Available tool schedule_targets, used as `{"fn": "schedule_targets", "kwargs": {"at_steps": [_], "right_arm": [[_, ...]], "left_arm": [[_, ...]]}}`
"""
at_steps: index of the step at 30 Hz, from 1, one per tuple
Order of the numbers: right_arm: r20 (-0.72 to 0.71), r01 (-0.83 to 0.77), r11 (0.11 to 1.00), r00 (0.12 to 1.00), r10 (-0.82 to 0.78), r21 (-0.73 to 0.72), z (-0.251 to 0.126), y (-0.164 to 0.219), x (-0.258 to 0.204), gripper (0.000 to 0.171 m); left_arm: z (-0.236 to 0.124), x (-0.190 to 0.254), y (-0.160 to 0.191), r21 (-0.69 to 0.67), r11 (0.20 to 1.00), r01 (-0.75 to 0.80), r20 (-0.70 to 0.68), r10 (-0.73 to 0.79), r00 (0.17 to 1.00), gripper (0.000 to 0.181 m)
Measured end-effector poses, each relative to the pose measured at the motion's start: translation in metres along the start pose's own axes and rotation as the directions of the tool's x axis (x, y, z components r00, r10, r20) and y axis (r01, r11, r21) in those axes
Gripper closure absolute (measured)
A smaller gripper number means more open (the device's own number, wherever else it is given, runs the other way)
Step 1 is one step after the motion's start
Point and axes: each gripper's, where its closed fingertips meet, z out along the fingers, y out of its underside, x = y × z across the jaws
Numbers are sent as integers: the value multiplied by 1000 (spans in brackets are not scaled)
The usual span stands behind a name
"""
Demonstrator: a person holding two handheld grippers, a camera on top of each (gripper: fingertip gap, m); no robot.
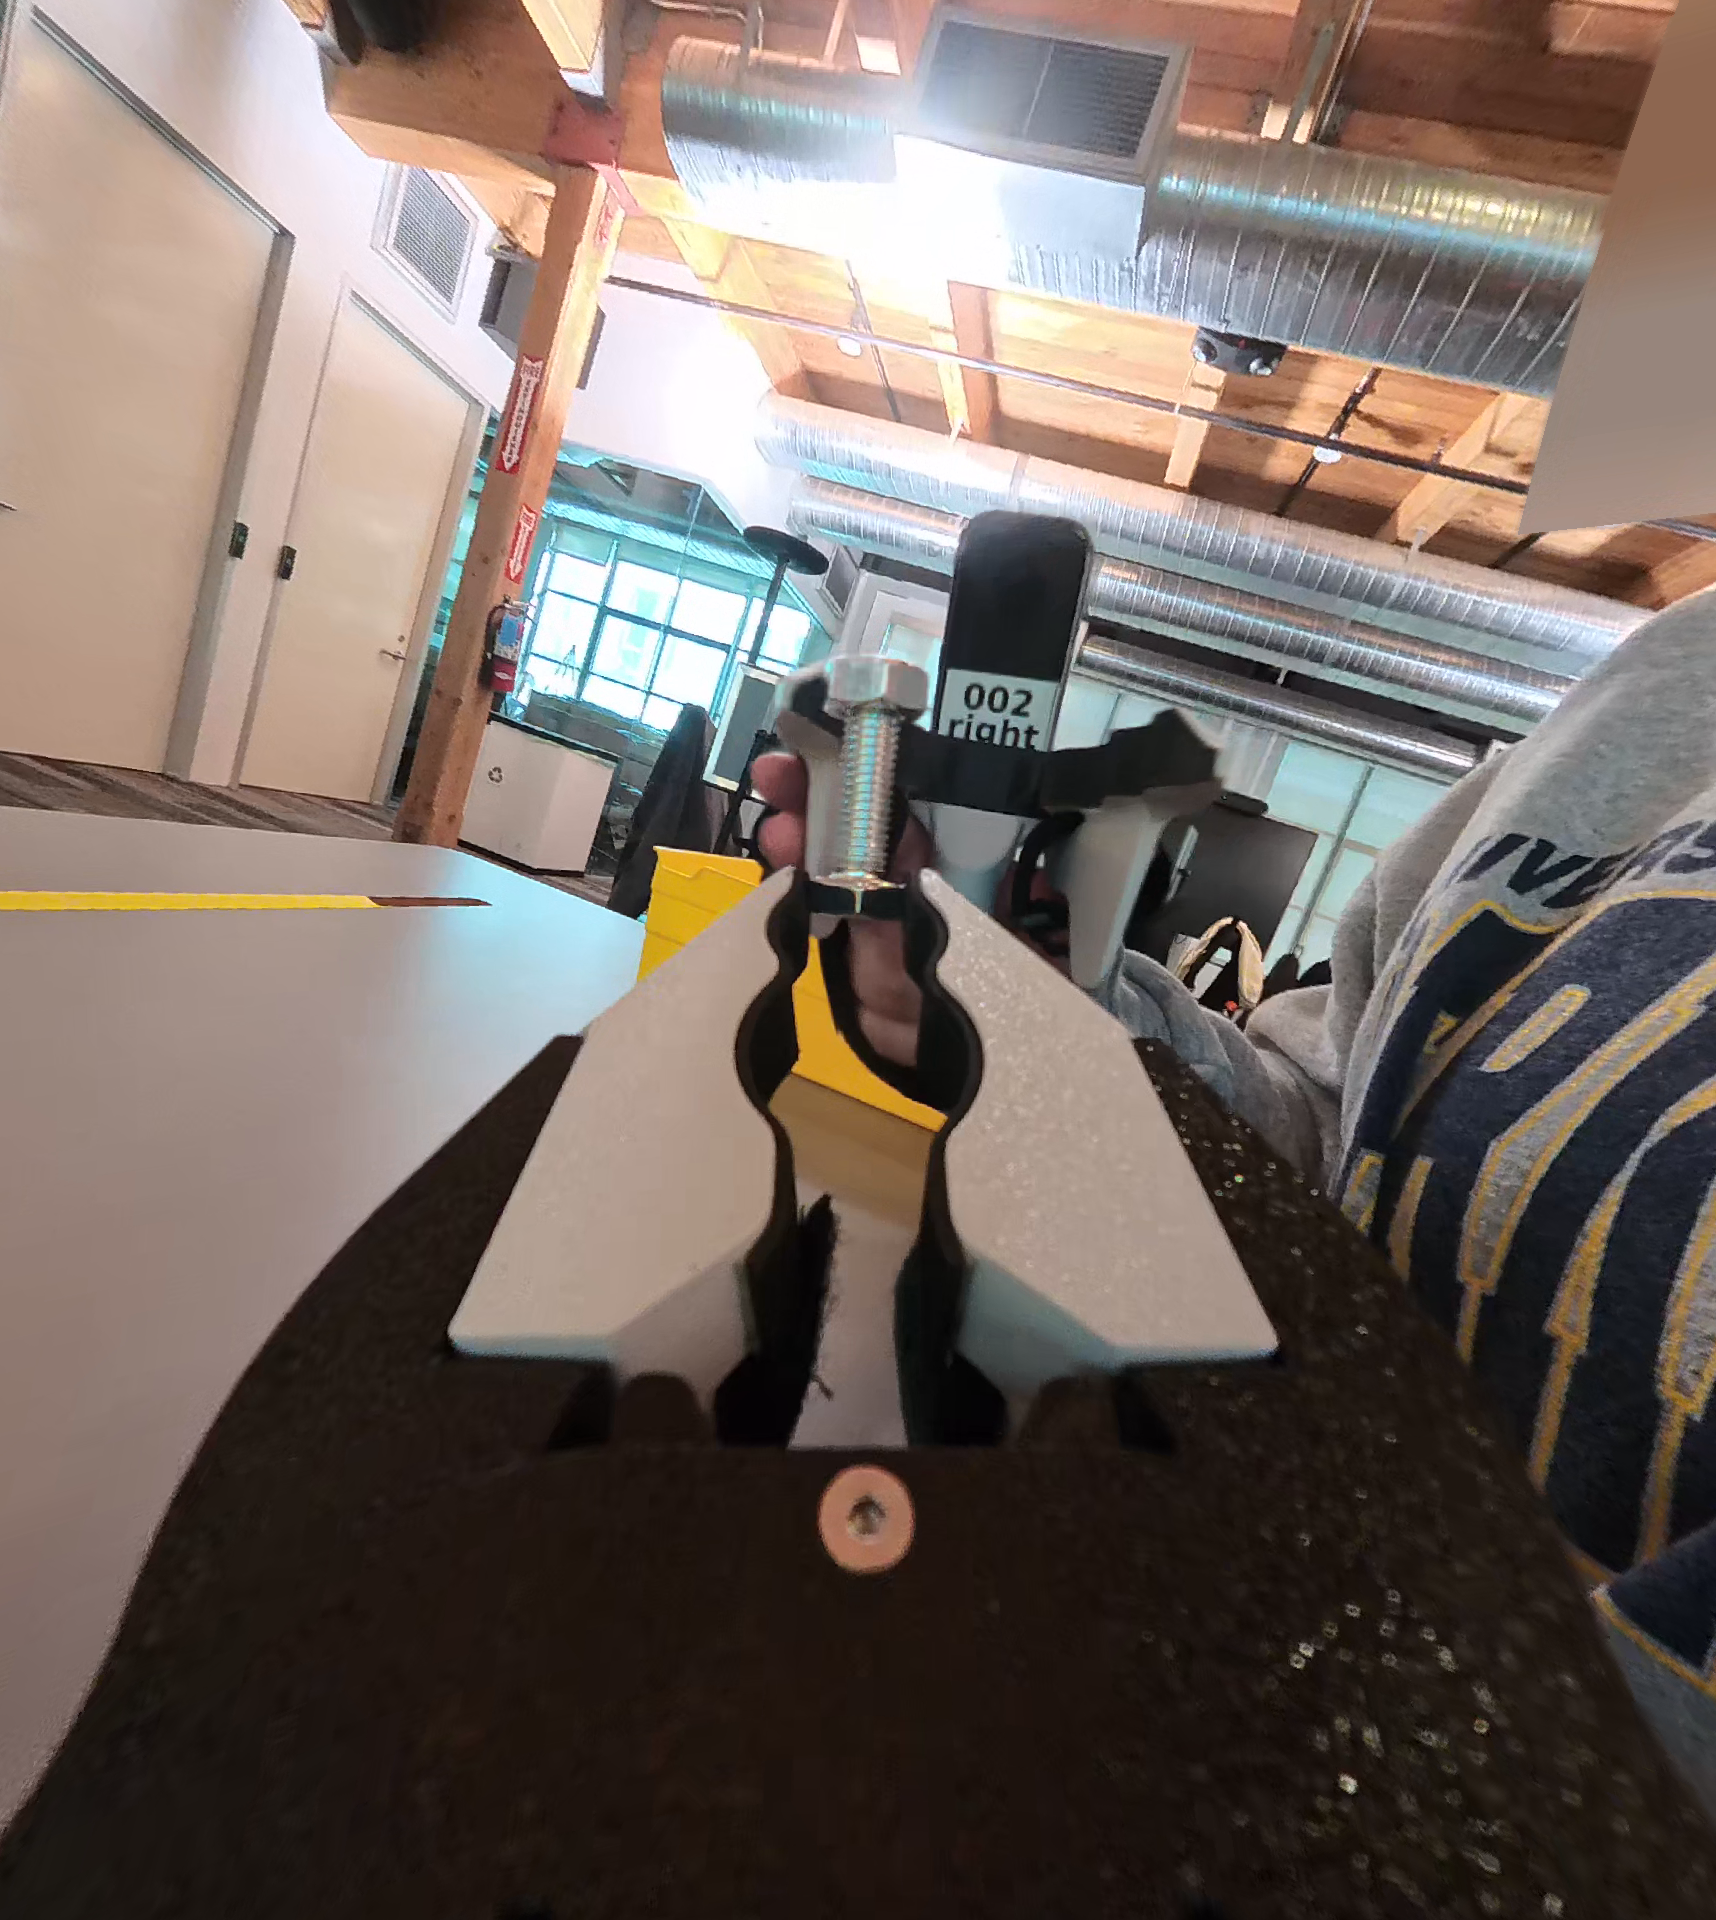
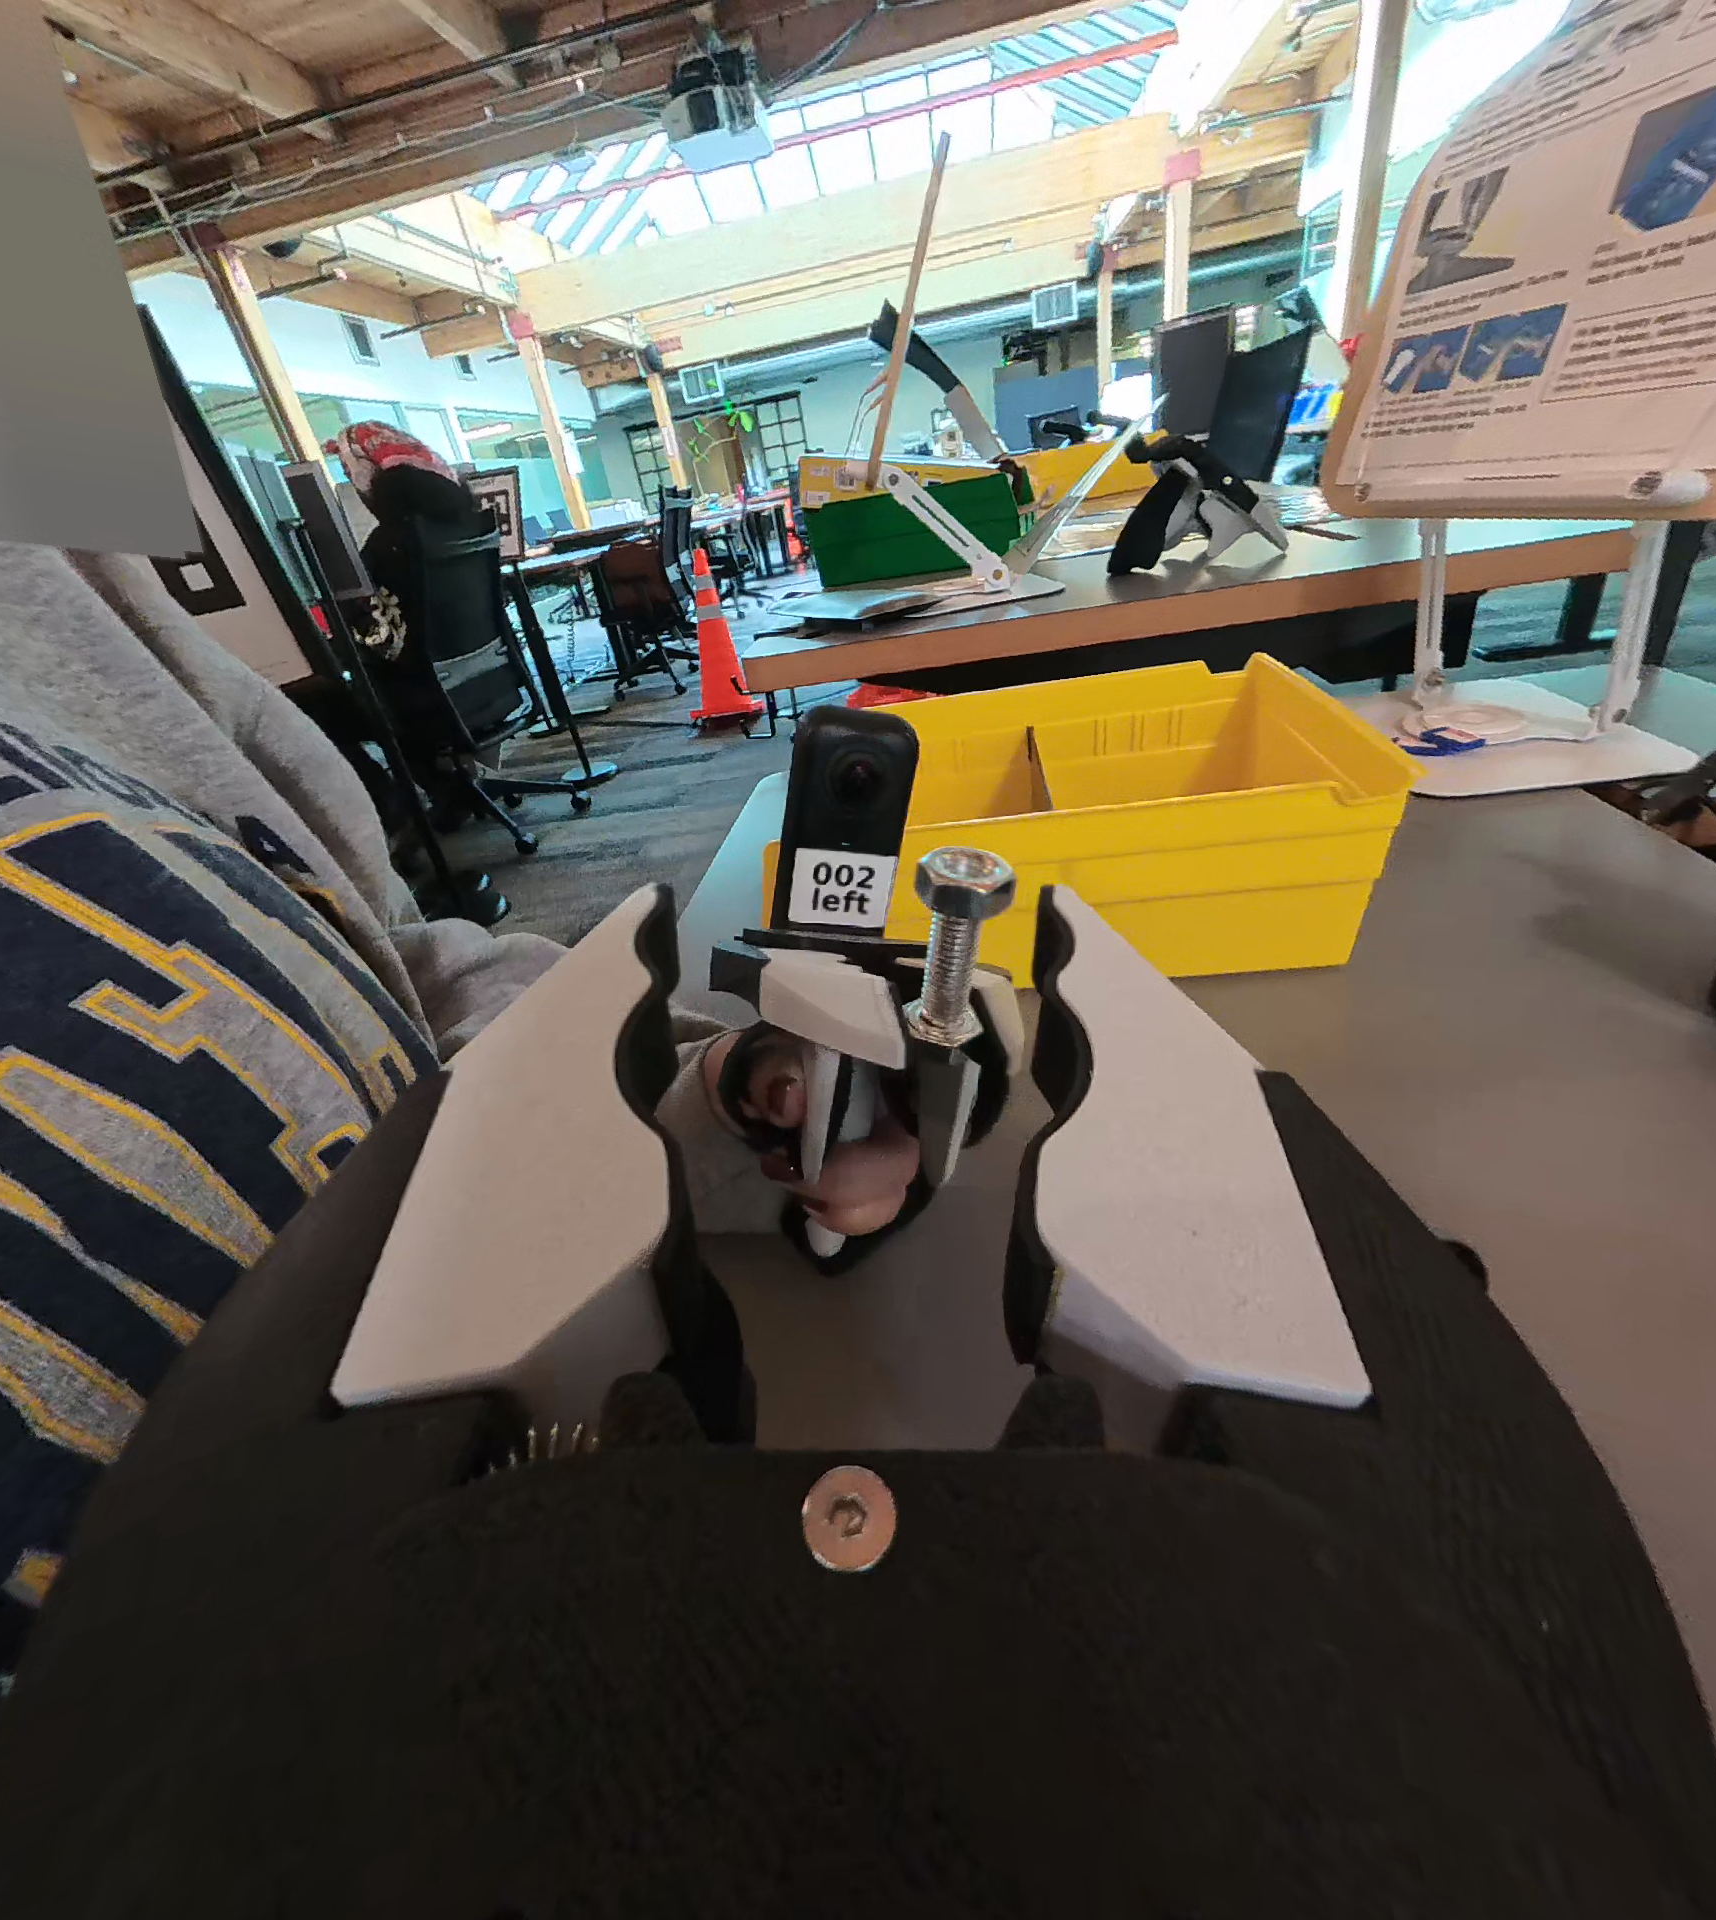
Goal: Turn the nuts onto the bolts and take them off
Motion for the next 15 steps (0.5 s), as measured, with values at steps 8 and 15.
{"fn": "schedule_targets", "kwargs": {"at_steps": [8,15], "right_arm": [[14,15,1000,1000,-14,-9,9,2,-6,102],[-11,-21,1000,1000,21,21,2,2,4,105]], "left_arm": [[3,3,5,-31,999,-29,-1,29,1000,166],[1,1,4,-37,999,-24,-4,24,1000,166]]}}
